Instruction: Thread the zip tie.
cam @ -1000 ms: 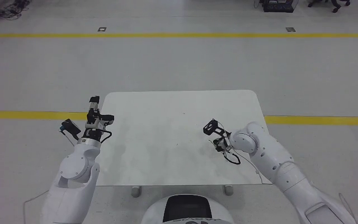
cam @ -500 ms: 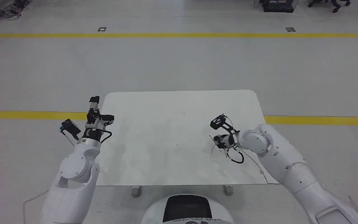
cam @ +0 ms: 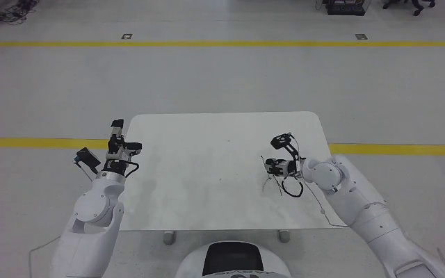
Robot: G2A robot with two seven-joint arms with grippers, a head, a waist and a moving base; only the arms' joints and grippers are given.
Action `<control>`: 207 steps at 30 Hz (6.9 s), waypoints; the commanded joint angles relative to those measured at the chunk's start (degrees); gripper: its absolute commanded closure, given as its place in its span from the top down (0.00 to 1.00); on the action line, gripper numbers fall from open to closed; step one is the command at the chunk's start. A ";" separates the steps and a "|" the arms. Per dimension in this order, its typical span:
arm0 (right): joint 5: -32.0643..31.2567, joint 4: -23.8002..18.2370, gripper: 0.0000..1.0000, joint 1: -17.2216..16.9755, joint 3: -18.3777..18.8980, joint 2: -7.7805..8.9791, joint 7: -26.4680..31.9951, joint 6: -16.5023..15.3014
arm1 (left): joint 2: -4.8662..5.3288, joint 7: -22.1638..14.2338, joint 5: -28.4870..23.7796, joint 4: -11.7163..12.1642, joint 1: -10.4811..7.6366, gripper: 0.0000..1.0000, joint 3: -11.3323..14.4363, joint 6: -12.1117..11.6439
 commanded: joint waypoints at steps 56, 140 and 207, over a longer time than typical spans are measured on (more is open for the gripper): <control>23.79 2.12 0.00 -2.96 5.45 -0.11 -1.04 -2.19 | 0.01 -1.35 7.59 -3.07 1.50 1.00 2.87 -1.85; 39.54 3.44 0.00 1.93 0.63 -4.30 -5.28 11.12 | -0.86 -6.91 108.10 -4.55 -6.81 1.00 42.56 5.02; 47.16 1.89 0.00 1.80 0.33 -5.78 -2.31 21.51 | 10.21 -19.35 114.02 7.97 -54.72 1.00 81.93 9.89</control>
